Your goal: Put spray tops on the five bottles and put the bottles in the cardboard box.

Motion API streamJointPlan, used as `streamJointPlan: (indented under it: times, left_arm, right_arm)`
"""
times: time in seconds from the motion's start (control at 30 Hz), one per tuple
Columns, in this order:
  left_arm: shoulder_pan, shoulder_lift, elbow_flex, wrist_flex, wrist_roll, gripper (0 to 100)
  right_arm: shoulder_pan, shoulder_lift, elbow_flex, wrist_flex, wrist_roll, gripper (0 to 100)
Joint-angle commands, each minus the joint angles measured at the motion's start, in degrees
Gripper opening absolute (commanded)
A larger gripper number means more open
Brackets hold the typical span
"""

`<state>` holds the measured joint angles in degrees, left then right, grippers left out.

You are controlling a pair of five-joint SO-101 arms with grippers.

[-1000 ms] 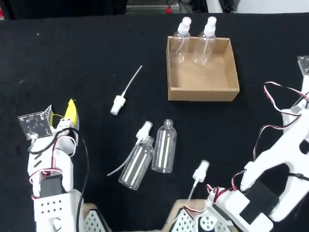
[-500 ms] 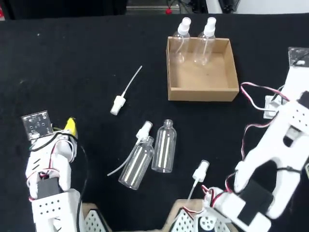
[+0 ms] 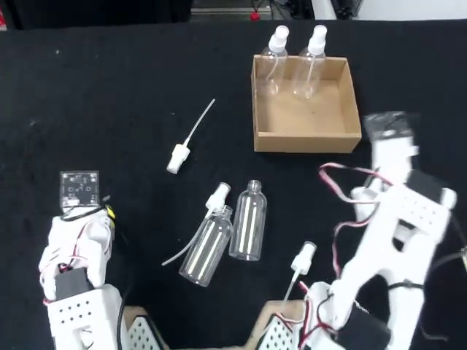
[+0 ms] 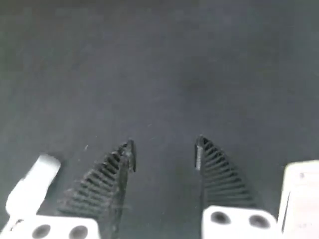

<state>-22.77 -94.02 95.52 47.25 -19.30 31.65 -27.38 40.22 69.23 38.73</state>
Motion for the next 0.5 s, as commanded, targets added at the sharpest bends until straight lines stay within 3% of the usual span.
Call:
streamJointPlan:
  times: [0.0, 0.13, 0.3, 0.47]
  left_arm:
    - [-0.5, -0.6, 0.1, 0.3, -1.1, 17]
    - [0.0, -0.6, 1.0, 0.3, -1.2, 18]
    - [-0.5, -0.6, 2.3, 0.4, -0.9, 17]
    - [0.3, -0.6, 2.3, 4.5, -0.9, 18]
  right_arm:
    - [-5.1, -5.3, 2.3, 7.6, 11.8, 18.4]
    - [-6.0, -7.3, 2.7, 14.2, 24.0, 18.4]
    - [-5.7, -7.4, 5.8, 15.0, 33.1, 18.4]
    - [-6.1, -7.5, 6.8, 23.2, 54.9, 18.4]
